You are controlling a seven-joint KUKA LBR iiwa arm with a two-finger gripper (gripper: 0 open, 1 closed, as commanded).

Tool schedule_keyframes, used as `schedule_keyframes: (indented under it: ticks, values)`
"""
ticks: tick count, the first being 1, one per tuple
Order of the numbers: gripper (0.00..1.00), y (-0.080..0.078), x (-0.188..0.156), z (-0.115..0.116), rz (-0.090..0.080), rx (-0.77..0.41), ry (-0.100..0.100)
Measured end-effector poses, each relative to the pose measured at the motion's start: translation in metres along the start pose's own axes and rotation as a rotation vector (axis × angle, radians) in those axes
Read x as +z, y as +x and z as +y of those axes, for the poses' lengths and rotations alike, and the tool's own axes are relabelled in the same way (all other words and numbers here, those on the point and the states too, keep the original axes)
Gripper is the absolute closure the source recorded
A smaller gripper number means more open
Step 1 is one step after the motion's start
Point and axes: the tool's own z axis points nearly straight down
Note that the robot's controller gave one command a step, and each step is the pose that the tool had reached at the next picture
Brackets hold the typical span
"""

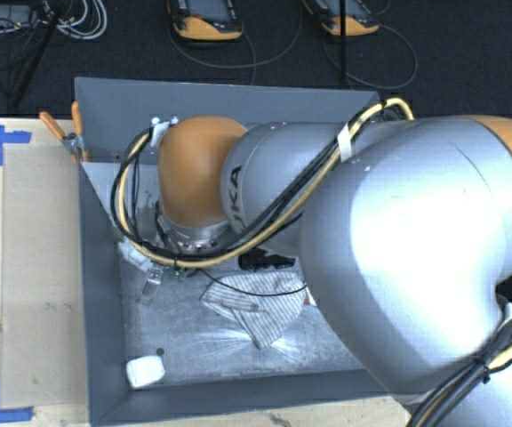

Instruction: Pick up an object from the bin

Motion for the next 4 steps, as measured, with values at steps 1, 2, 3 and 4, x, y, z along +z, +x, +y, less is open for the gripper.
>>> schedule_keyframes:
  ticks: [1, 2, 3, 4]
  values:
    - [0.0, -0.0055, 0.0045, 0.0079, 0.001, -0.05, -0.001]
    - [0.0, -0.0119, 0.0056, 0.0056, 0.004, 0.056, -0.002]
    - [0.0, -0.0133, 0.0053, 0.0092, 0.002, -0.039, -0.003]
    - [1.0, -0.012, 0.0016, 0.0099, 0.002, 0.056, -0.002]
